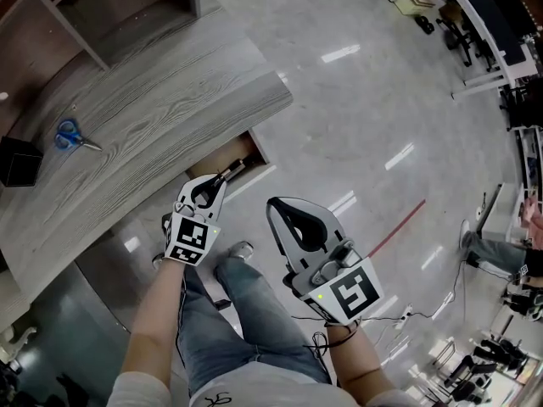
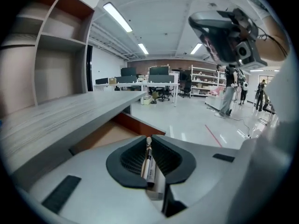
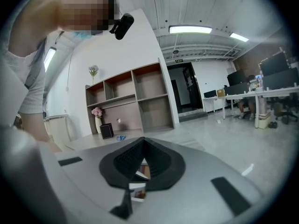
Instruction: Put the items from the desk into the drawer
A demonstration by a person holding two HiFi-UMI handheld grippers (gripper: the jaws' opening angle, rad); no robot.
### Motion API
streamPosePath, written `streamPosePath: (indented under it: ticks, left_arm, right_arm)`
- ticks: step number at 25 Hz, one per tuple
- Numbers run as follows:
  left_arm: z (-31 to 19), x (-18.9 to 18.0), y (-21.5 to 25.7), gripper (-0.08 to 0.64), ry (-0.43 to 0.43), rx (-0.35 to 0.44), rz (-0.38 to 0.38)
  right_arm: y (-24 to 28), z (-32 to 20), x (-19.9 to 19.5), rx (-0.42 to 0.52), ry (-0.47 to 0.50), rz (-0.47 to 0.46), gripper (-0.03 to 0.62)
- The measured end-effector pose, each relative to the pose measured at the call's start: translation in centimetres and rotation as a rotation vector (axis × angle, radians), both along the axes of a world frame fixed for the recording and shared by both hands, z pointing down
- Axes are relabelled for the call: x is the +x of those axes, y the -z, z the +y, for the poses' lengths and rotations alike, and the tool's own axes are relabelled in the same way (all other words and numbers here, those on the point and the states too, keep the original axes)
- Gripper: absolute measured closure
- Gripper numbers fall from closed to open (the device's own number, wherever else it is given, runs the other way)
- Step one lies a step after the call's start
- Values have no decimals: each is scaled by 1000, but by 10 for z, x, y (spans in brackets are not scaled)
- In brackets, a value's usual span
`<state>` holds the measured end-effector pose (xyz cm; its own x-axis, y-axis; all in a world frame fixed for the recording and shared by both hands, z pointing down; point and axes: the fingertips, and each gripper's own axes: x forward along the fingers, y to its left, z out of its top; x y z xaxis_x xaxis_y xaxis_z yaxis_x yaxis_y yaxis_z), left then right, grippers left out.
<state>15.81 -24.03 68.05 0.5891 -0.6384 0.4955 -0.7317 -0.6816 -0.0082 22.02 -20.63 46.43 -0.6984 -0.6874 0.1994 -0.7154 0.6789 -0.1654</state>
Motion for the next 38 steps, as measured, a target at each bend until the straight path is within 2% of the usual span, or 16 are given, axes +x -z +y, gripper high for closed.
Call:
streamPosePath:
  ticks: [14,25,31,38]
  left_arm:
    - [3,-7,-23,514,6,-61,-61]
    - [7,-7,-19,499,1,-62,-55]
    - [12,-5,-5,499,-8,-52,-37]
    - [26,8,45,545,-97,8,-11]
  right_arm:
    - [-5,-1,-2,-11,8,16,584]
    - [0,2,-5,-4,15,18,584]
    - [9,6,-7,5,11,26,584]
    - [38,10,-19,57,11,25,584]
